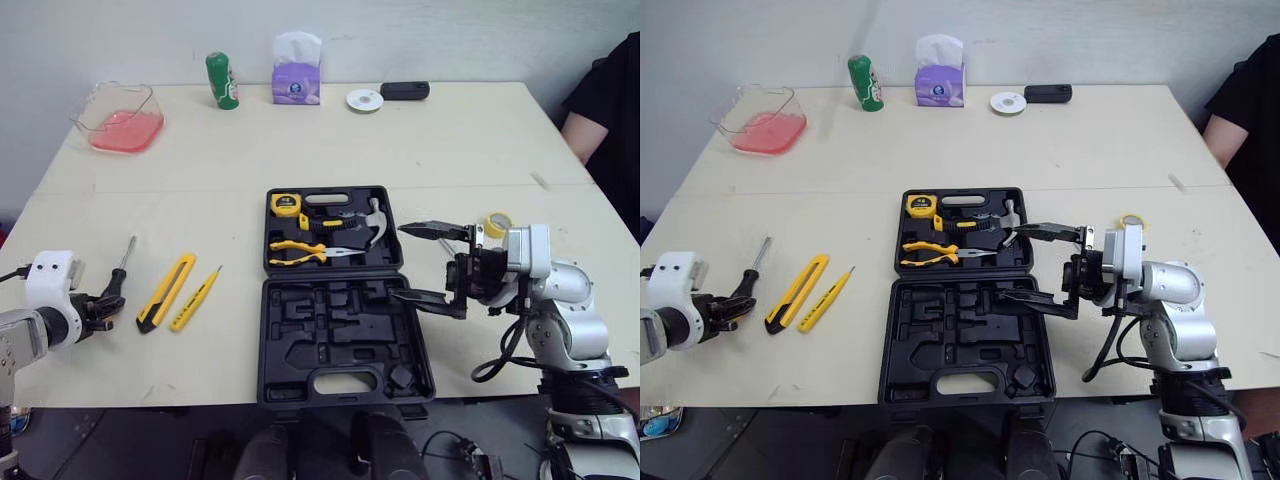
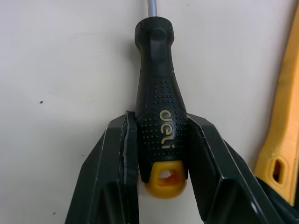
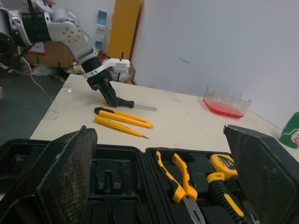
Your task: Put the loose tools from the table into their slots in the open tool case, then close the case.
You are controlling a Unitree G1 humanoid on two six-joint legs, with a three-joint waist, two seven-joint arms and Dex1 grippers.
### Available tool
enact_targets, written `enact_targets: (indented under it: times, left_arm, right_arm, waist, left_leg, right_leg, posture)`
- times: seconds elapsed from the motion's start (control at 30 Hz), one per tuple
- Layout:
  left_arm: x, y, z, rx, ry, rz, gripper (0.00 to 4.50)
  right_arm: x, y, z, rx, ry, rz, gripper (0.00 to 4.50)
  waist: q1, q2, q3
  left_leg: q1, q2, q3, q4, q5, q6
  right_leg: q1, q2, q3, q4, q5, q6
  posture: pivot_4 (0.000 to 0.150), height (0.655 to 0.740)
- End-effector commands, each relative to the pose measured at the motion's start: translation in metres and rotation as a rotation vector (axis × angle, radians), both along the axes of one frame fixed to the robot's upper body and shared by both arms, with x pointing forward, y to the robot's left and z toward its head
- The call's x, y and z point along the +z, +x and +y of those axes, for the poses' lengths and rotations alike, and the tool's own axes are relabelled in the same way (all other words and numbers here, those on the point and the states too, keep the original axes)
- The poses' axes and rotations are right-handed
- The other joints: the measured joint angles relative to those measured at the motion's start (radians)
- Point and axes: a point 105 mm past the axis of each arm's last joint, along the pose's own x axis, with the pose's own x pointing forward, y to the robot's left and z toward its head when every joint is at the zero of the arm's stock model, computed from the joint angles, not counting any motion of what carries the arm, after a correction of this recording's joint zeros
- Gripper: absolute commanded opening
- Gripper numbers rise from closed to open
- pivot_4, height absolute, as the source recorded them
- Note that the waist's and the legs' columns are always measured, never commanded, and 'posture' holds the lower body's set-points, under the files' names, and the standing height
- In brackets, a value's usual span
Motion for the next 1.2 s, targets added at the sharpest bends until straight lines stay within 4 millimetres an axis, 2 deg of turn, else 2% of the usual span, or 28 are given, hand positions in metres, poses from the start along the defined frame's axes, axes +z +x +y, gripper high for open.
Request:
enact_targets:
  times: [0.03,0.13,0.2,0.3,0.37,0.5,0.63,0.7,0.9,1.0,1.1,1.2]
  left_arm:
    - [0.019,0.005,0.002,-0.025,0.023,-0.115,0.99]
    - [0.048,0.015,-0.013,-0.148,0.105,-0.264,0.99]
    - [0.065,0.018,-0.031,-0.272,0.167,-0.34,0.99]
    - [0.093,0.021,-0.071,-0.51,0.204,-0.489,0.99]
    - [0.102,0.02,-0.092,-0.651,0.249,-0.535,0.99]
    - [0.106,0.014,-0.14,-1.002,0.28,-0.581,0.99]
    - [0.096,0.015,-0.168,-1.24,0.308,-0.519,0.99]
    - [0.093,0.017,-0.176,-1.306,0.32,-0.498,0.99]
    - [0.081,0.023,-0.22,-1.527,0.355,-0.399,0.99]
    - [0.075,0.028,-0.243,-1.58,0.428,-0.337,0.99]
    - [0.076,0.034,-0.264,-1.538,0.401,-0.266,0.99]
    - [0.071,0.04,-0.27,-1.465,0.399,-0.161,0.99]
  right_arm:
    - [0.006,-0.002,-0.009,-0.021,0.0,-0.047,4.5]
    - [0.005,-0.003,-0.012,-0.03,-0.01,-0.047,4.5]
    - [0.006,-0.002,-0.015,-0.042,-0.016,-0.052,4.5]
    - [0.006,-0.002,-0.027,-0.093,-0.036,-0.061,4.5]
    - [0.005,-0.002,-0.035,-0.128,-0.048,-0.06,4.5]
    - [0.0,-0.004,-0.05,-0.203,-0.112,-0.069,4.5]
    - [-0.002,-0.004,-0.076,-0.294,-0.17,-0.064,4.5]
    - [-0.003,-0.004,-0.082,-0.307,-0.179,-0.052,4.5]
    - [-0.01,-0.011,-0.088,-0.343,-0.205,-0.001,4.5]
    - [-0.013,-0.014,-0.084,-0.353,-0.202,0.01,4.5]
    - [-0.014,-0.02,-0.076,-0.353,-0.195,0.019,4.5]
    - [-0.014,-0.024,-0.07,-0.352,-0.192,0.029,4.5]
  waist:
    - [0.001,0.0,0.0]
    - [0.004,-0.001,0.0]
    - [0.008,-0.001,0.0]
    - [0.021,0.0,0.0]
    - [0.029,-0.001,0.0]
    - [0.028,0.0,0.0]
    - [0.027,0.0,0.0]
    - [0.024,0.0,0.0]
    - [0.033,0.0,0.0]
    - [0.041,-0.001,0.0]
    - [0.05,-0.001,0.001]
    - [0.051,-0.001,0.001]
  left_leg:
    - [0.0,0.0,0.0,0.0,0.0,0.0]
    - [0.0,0.0,0.0,0.0,0.0,0.0]
    - [-0.001,0.0,0.0,0.0,0.0,0.0]
    - [-0.001,0.0,0.0,0.0,0.0,0.0]
    - [-0.001,0.0,-0.001,0.0,0.0,0.0]
    - [-0.001,-0.001,0.0,0.0,0.0,0.0]
    - [-0.001,-0.001,0.001,0.0,0.0,0.001]
    - [-0.001,-0.001,0.002,0.0,0.001,0.001]
    - [-0.001,-0.001,0.003,0.001,0.002,0.002]
    - [-0.001,-0.002,0.003,0.001,0.002,0.004]
    - [-0.002,-0.002,0.003,0.002,0.003,0.004]
    - [-0.003,-0.002,0.002,0.003,0.003,0.005]
  right_leg:
    - [0.0,0.0,0.0,0.0,0.0,0.0]
    - [0.0,0.0,0.0,0.0,0.0,0.0]
    - [0.0,-0.001,0.0,-0.001,0.0,0.0]
    - [0.0,-0.001,0.0,-0.002,0.0,0.0]
    - [0.0,-0.001,-0.001,-0.002,0.0,0.0]
    - [0.0,-0.001,-0.001,-0.003,0.0,0.0]
    - [0.0,0.002,-0.001,-0.003,0.0,0.0]
    - [0.0,0.005,-0.001,-0.002,0.0,0.0]
    - [0.001,0.008,-0.001,-0.002,0.0,0.001]
    - [0.001,0.008,-0.001,-0.002,0.001,0.002]
    - [0.001,0.008,-0.001,-0.002,0.001,0.002]
    - [0.001,0.008,-0.001,-0.002,0.001,0.003]
  posture:
    - [0.15,0.74]
    - [0.15,0.74]
    - [0.15,0.74]
    - [0.15,0.74]
    - [0.15,0.74]
    - [0.15,0.74]
    - [0.15,0.74]
    - [0.15,0.74]
    - [0.15,0.74]
    - [0.15,0.74]
    - [0.15,0.74]
    - [0.15,0.74]
